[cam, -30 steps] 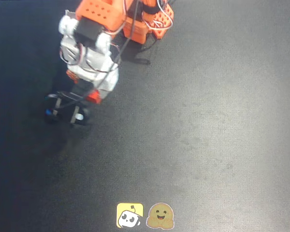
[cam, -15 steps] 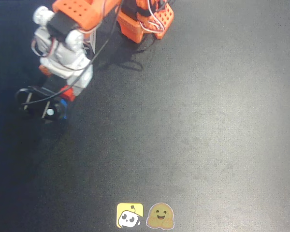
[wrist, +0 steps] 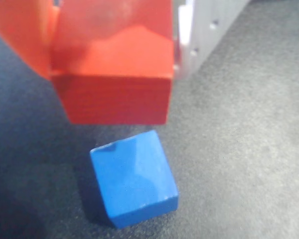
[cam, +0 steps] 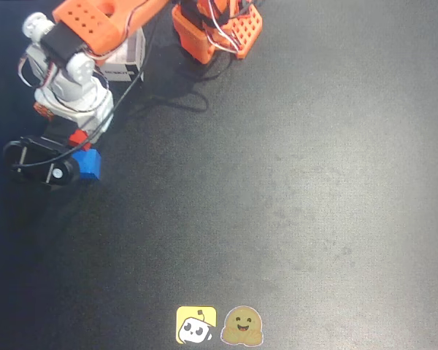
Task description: Put the red cube on top of the blue cube.
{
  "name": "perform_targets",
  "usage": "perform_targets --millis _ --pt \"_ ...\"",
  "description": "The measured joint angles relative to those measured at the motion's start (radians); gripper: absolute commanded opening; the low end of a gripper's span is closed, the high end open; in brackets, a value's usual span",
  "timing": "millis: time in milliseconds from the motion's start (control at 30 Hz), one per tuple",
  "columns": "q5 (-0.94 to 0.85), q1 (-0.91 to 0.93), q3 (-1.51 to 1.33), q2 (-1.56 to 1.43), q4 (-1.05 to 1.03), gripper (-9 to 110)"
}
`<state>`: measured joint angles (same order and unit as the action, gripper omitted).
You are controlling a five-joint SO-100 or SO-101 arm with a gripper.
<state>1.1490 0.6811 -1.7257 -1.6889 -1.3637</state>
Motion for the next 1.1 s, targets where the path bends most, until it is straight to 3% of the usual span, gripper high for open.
perform_targets --millis 1100 --pt "-0.060 -0.040 0.002 0.118 0.133 8"
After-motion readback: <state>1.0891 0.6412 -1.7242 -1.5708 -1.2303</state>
